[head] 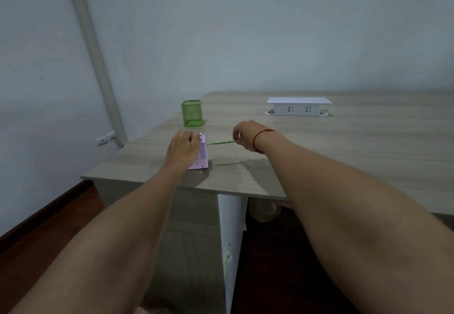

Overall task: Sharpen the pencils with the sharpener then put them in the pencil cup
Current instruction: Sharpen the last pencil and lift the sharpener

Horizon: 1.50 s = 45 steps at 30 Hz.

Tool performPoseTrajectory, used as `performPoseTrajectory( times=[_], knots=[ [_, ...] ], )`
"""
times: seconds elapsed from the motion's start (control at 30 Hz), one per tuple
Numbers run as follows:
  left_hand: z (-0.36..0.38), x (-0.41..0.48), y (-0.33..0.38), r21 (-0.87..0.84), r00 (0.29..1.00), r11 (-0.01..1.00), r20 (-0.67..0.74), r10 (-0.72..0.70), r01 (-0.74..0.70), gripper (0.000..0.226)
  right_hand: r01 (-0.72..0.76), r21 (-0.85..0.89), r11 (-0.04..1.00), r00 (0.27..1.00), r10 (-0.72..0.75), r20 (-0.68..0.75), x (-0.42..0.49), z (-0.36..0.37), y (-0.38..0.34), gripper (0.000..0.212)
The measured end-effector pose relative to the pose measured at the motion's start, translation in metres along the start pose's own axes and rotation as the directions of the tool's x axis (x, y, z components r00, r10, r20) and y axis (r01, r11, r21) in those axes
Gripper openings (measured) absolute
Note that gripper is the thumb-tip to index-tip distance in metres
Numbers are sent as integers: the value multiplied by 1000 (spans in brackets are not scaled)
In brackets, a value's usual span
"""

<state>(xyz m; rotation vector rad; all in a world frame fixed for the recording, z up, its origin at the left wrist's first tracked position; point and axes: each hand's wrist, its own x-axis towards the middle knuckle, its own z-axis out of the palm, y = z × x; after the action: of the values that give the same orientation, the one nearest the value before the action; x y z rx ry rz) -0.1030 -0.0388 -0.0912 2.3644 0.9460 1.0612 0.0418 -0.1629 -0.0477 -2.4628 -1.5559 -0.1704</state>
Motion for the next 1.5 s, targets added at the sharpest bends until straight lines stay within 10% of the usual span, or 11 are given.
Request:
performPoseTrajectory(
  times=[1.27, 1.5],
  knots=[
    [-1, 11, -1, 28, 993, 995, 73, 97, -99, 31, 67, 27, 997, 997, -67, 24, 14, 22, -43, 29],
    [-21, 14, -21, -346, 963, 912, -70, -259, 220, 34, 209, 86, 974, 967, -219, 131, 4, 9, -84, 78]
  ],
)
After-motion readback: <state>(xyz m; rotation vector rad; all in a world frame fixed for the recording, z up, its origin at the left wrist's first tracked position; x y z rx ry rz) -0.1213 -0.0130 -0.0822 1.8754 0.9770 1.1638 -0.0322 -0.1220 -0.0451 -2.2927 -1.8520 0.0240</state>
